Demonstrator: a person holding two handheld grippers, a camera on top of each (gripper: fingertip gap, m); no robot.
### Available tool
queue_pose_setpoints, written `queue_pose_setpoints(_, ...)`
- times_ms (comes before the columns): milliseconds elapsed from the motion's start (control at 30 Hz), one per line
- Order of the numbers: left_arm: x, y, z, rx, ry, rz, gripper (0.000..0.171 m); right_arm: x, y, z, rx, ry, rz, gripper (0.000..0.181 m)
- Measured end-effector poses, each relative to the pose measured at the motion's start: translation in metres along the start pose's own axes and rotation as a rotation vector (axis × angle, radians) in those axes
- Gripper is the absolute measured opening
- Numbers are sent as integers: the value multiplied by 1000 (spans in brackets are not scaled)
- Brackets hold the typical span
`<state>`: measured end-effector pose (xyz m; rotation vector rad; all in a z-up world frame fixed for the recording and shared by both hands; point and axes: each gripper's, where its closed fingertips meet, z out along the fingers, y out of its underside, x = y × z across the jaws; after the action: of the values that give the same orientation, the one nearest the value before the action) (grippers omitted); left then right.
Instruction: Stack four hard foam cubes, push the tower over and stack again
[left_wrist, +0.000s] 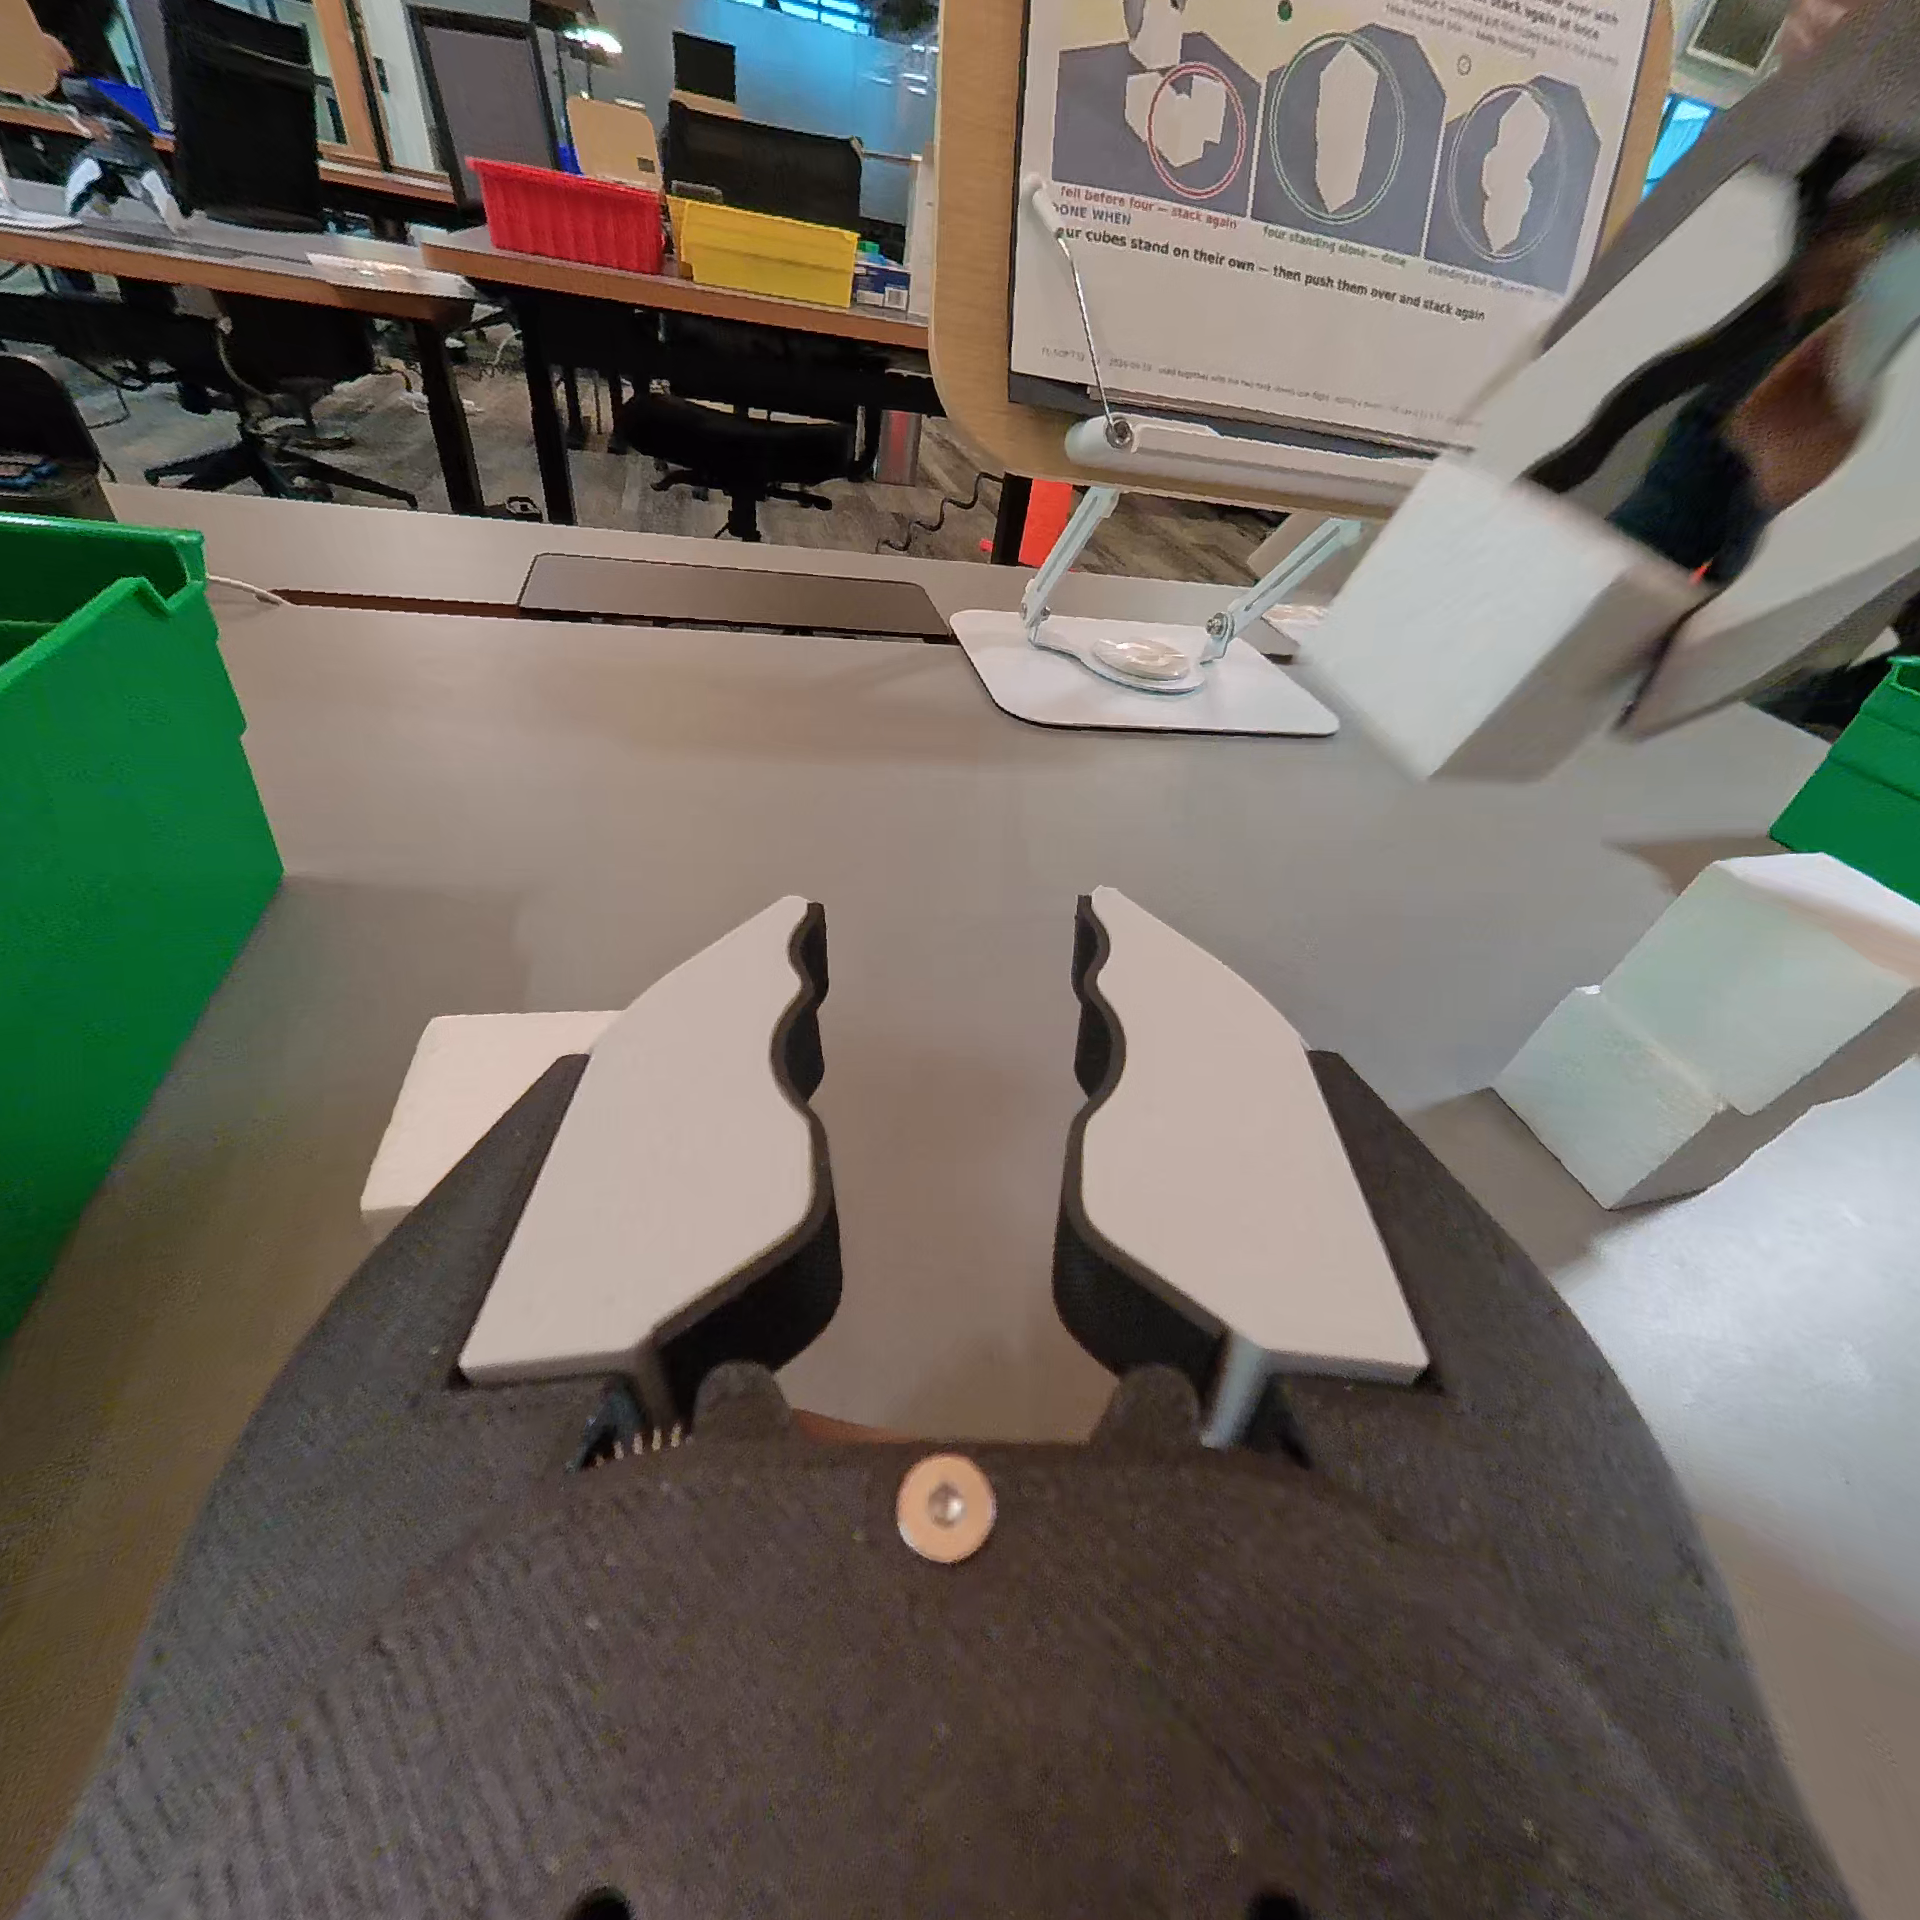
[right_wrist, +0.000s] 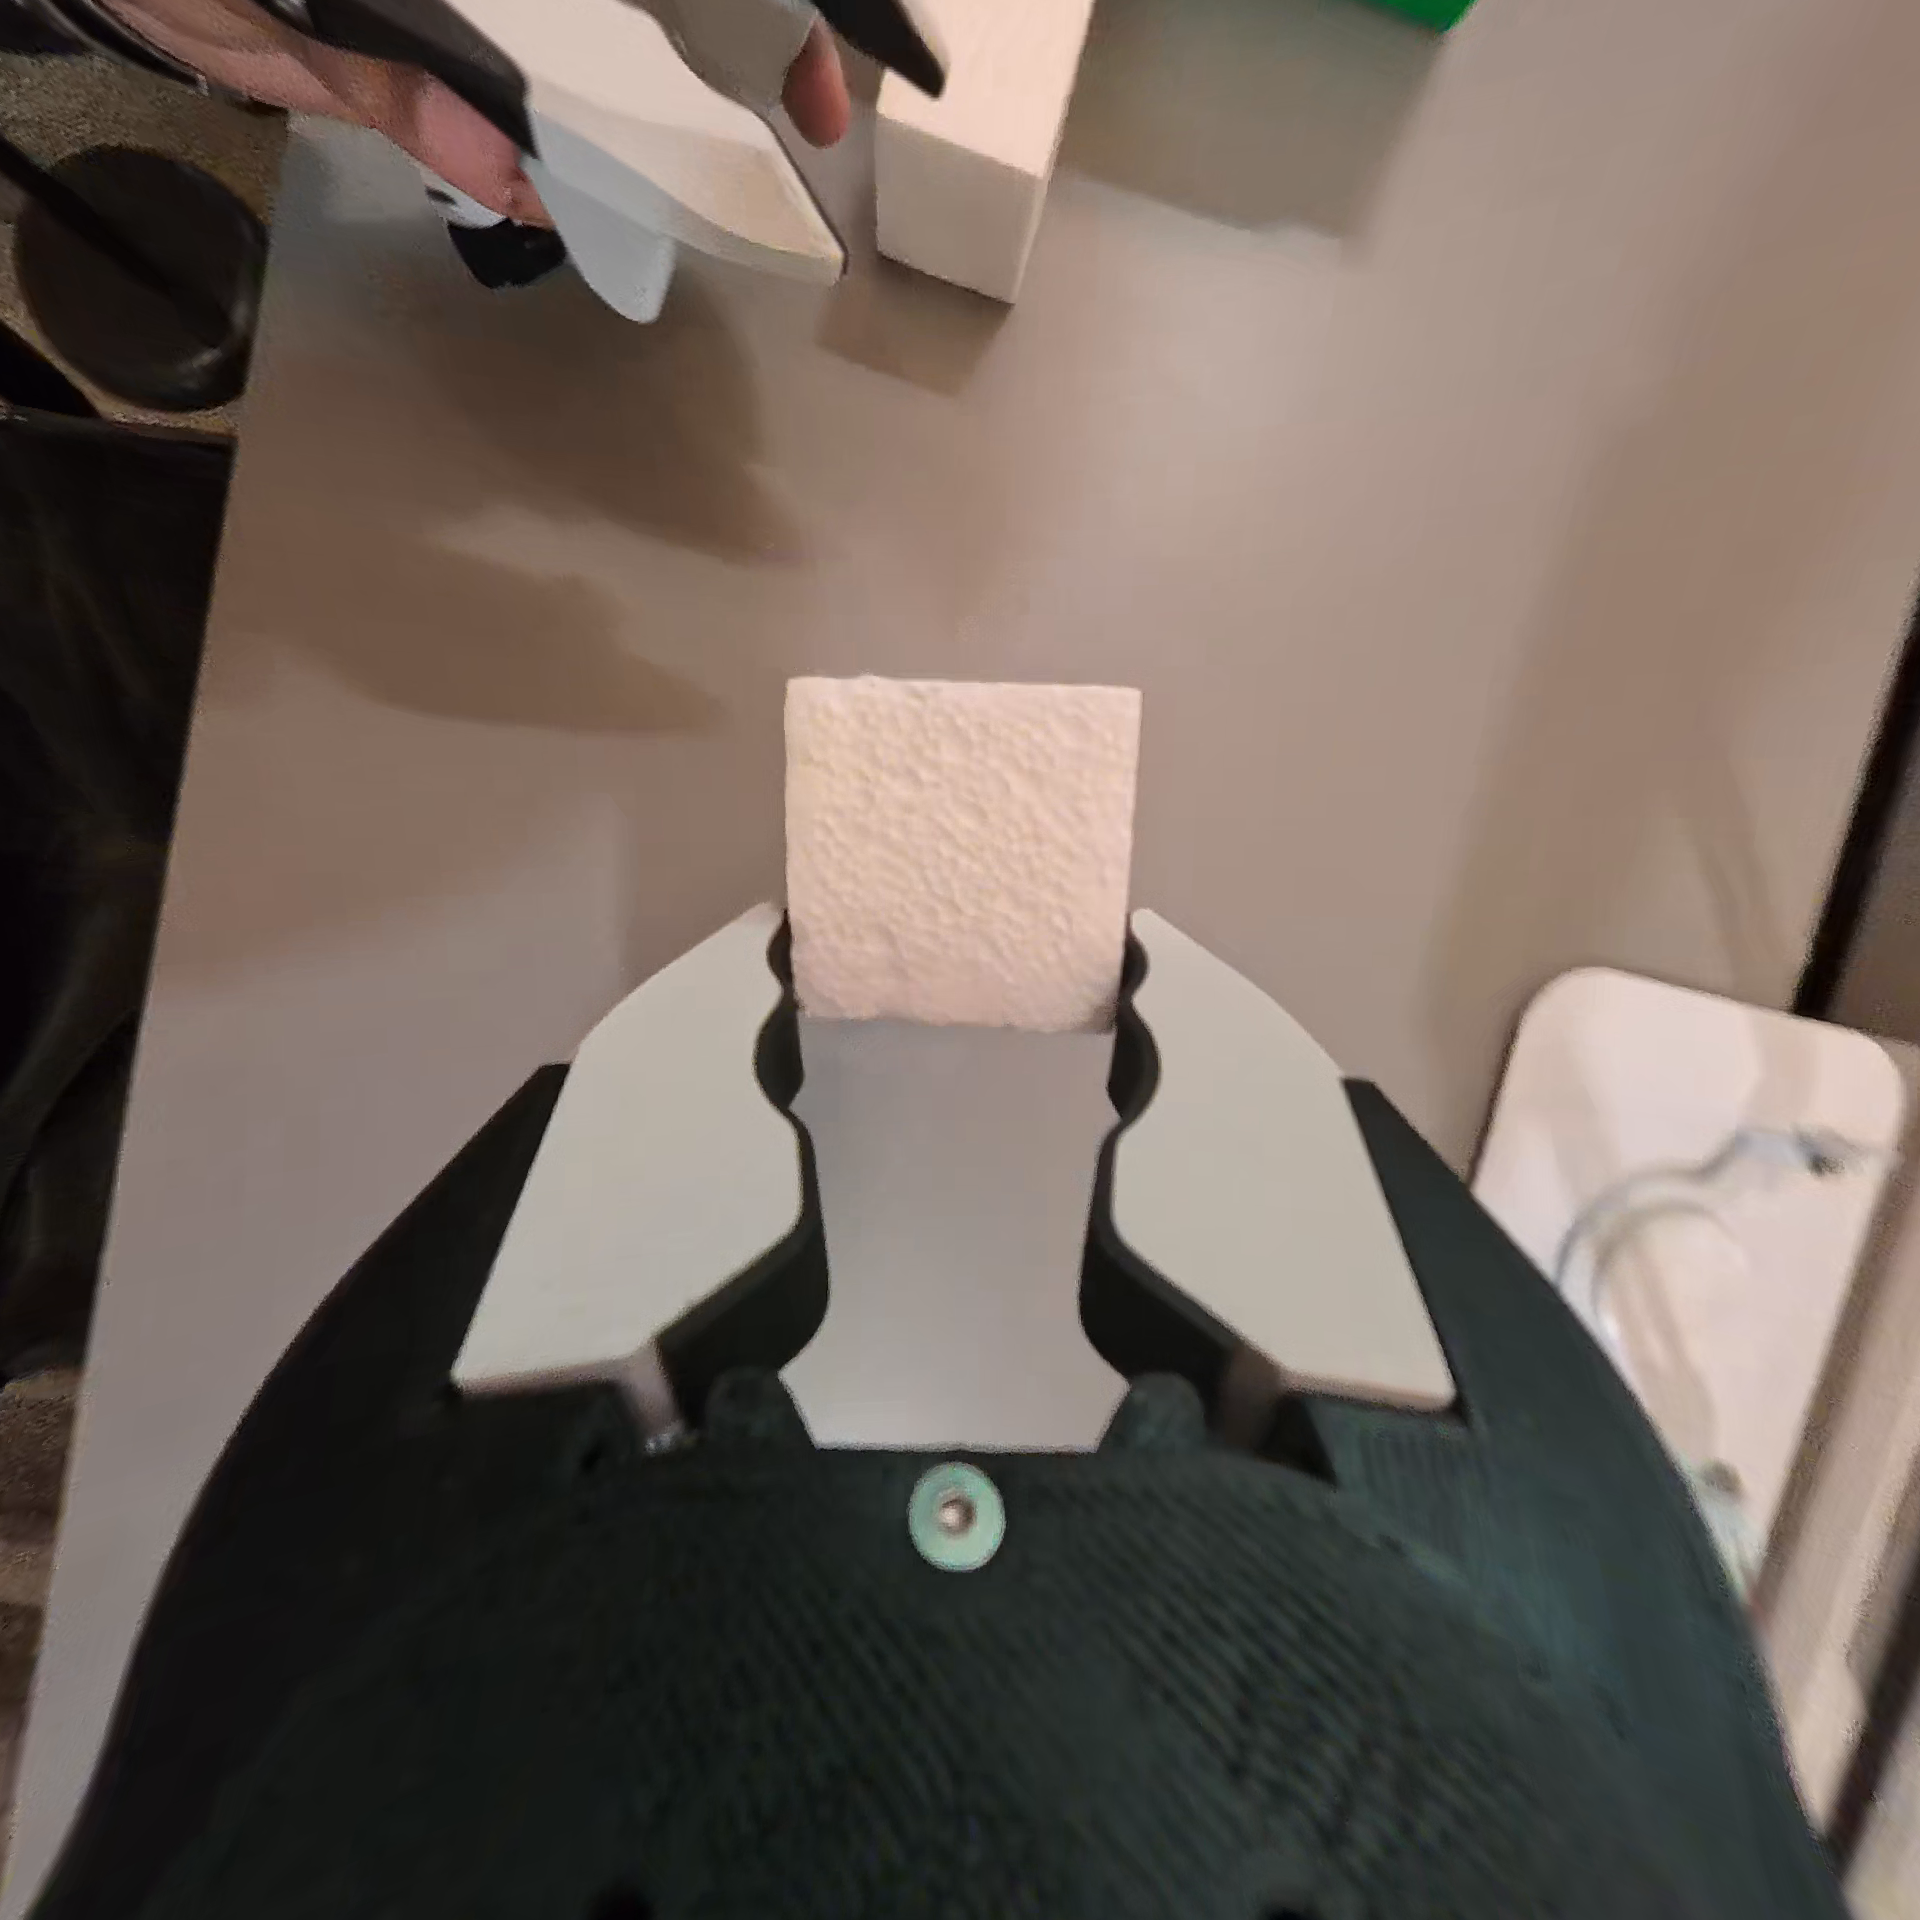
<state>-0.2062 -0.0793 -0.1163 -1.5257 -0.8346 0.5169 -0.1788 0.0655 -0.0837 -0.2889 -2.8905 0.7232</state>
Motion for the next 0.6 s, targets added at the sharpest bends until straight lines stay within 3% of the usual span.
queue_pose_setpoints(100,1,1,1,-5,2,3,46,-10,14,-43,3,45,49,58)
queue_pose_setpoints(200,3,2,1,-10,3,10,46,-32,36,-64,-1,38,98,58)
queue_pose_setpoints(367,6,4,1,-17,2,30,46,-64,70,-61,-49,32,126,58)
queue_pose_setpoints(600,7,8,1,-32,-3,49,46,-80,80,-44,-72,-24,152,58)
